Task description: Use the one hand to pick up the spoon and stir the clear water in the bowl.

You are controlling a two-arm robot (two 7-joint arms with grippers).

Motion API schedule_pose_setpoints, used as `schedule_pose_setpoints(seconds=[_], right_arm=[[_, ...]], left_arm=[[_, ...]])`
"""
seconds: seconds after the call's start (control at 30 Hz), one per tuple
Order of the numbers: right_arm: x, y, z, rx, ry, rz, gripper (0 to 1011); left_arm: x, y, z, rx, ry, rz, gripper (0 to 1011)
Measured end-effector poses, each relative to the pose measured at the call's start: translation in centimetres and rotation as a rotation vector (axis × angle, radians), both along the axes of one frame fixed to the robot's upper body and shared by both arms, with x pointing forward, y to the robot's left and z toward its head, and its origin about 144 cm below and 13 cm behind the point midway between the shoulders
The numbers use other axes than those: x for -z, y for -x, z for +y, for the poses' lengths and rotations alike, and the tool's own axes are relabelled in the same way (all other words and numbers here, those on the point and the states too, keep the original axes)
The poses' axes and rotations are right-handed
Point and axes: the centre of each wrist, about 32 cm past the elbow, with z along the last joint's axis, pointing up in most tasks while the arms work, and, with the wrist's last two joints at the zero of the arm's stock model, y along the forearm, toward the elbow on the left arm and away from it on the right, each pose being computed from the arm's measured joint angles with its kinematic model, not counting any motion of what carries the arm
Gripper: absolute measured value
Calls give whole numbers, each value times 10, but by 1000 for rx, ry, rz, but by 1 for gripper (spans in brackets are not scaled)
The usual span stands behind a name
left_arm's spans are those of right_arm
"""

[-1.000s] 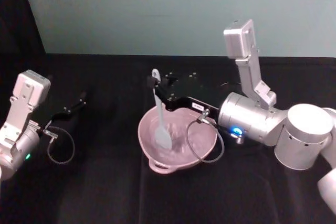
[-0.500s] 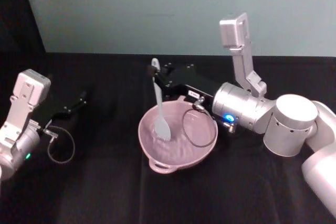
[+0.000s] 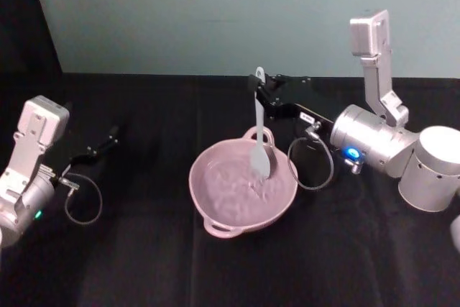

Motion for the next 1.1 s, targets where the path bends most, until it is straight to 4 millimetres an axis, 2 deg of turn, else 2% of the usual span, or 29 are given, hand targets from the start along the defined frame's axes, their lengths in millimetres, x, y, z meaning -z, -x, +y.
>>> schedule_pose_setpoints(seconds=[0.3,0.67,0.83,1.1], right_arm=[[-6,18,1,-25,51,0,110],[-10,44,30,-133,63,0,110],[-10,44,43,-168,53,0,110],[-6,29,55,-179,19,3,110]], left_arm=[[0,0,0,0,0,0,1011],[0,0,0,0,0,0,1011],[0,0,0,0,0,0,1011],[0,0,0,0,0,0,1011]])
